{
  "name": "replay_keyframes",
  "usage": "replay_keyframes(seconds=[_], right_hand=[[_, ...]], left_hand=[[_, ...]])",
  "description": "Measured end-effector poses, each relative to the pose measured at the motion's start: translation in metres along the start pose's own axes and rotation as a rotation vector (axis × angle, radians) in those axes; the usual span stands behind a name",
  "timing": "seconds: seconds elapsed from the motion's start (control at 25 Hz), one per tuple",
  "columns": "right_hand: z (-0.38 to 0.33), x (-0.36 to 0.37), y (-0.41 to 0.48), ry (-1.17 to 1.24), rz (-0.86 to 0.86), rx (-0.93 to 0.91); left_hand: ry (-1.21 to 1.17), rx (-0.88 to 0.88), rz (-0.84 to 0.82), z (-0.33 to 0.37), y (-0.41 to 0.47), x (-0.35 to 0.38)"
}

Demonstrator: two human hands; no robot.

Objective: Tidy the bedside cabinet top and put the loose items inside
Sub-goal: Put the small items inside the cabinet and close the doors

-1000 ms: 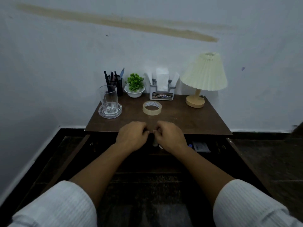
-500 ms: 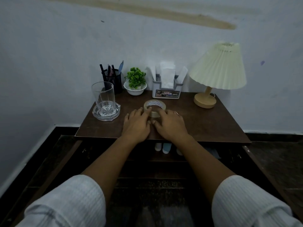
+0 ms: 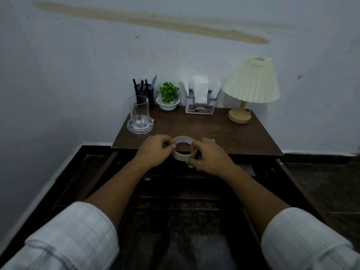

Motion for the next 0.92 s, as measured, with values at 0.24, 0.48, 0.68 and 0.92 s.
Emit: replay_keyframes(seconds=[0.24, 0.48, 0.68, 0.92], right_hand=[[-0.025, 0.024, -0.039, -0.103, -0.110, -0.133], [-0.006, 0.076, -0.037, 0.056, -0.168, 0.080], [0.014, 0.125, -0.019, 0.291, -0.120, 0.301], [0.042, 0.167, -0.002, 0.542, -0.066, 0.548]], left_hand=[[-0.082, -0.055, -0.244, -0.024, -0.036, 0.015], [0.312, 0.015, -0.465, -0.049, -0.052, 0.086], [0.464, -0.060, -0.548, -0.079, -0.048, 0.126], [0.391, -0.108, -0.594, -0.105, -0.032, 0.156]])
Point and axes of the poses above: each hand's wrist, its own y-axis towards the middle knuckle, its own x-axis out of the palm, z = x × y, the point moved 8 cm from there along y, towards the middle knuckle, and after that the axes turned 1 degree about x, right-handed, at the moved point
